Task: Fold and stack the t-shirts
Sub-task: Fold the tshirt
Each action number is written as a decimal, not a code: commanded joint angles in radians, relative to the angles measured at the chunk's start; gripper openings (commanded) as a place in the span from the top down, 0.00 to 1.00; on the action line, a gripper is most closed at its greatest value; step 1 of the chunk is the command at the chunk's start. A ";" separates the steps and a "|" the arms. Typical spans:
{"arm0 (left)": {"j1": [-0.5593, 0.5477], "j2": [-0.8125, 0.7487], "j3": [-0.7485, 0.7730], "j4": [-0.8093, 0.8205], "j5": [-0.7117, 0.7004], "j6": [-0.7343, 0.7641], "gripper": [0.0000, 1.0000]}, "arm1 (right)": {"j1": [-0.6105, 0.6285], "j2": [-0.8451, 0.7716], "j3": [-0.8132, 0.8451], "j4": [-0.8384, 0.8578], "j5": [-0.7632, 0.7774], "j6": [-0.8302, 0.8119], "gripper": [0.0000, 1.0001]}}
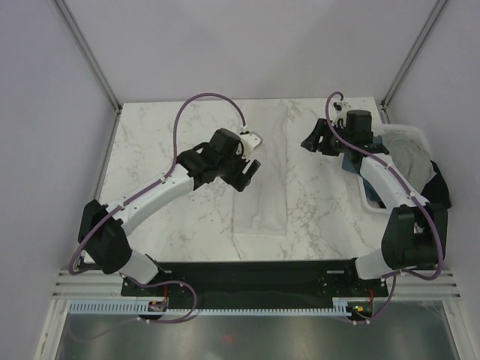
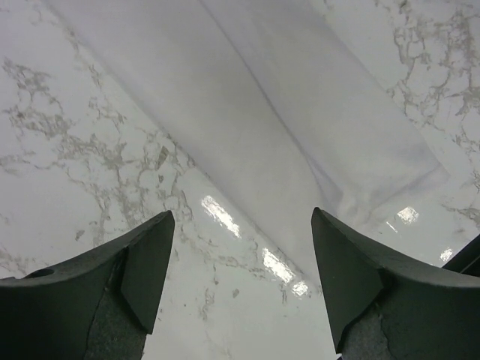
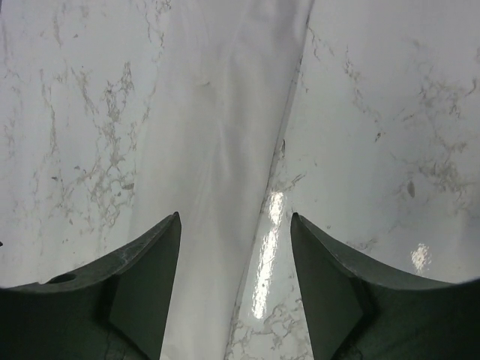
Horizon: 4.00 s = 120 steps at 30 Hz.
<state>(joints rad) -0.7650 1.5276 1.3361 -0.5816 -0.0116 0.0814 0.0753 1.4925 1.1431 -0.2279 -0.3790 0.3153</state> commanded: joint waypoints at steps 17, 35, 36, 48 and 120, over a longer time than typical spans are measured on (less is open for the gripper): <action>0.421 -0.058 -0.476 0.411 0.610 -0.574 0.25 | -0.002 -0.129 -0.382 0.210 -0.251 0.278 0.26; 0.428 0.124 -0.506 0.336 0.703 -0.614 0.33 | 0.063 0.098 -0.471 -0.056 -0.311 0.168 0.27; 0.428 0.123 -0.514 0.338 0.702 -0.614 0.33 | 0.070 0.094 -0.474 -0.079 -0.311 0.160 0.28; 0.356 0.129 -0.581 0.359 0.716 -0.637 0.36 | 0.110 0.112 -0.465 -0.323 -0.288 0.093 0.33; 0.446 0.344 0.026 0.293 0.757 -0.551 0.98 | 0.067 0.328 0.208 -0.235 -0.420 -0.018 1.00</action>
<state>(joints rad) -0.3420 1.8309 1.2701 -0.2825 0.7361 -0.5125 0.1486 1.7527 1.2427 -0.5003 -0.8097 0.3370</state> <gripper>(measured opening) 0.027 0.010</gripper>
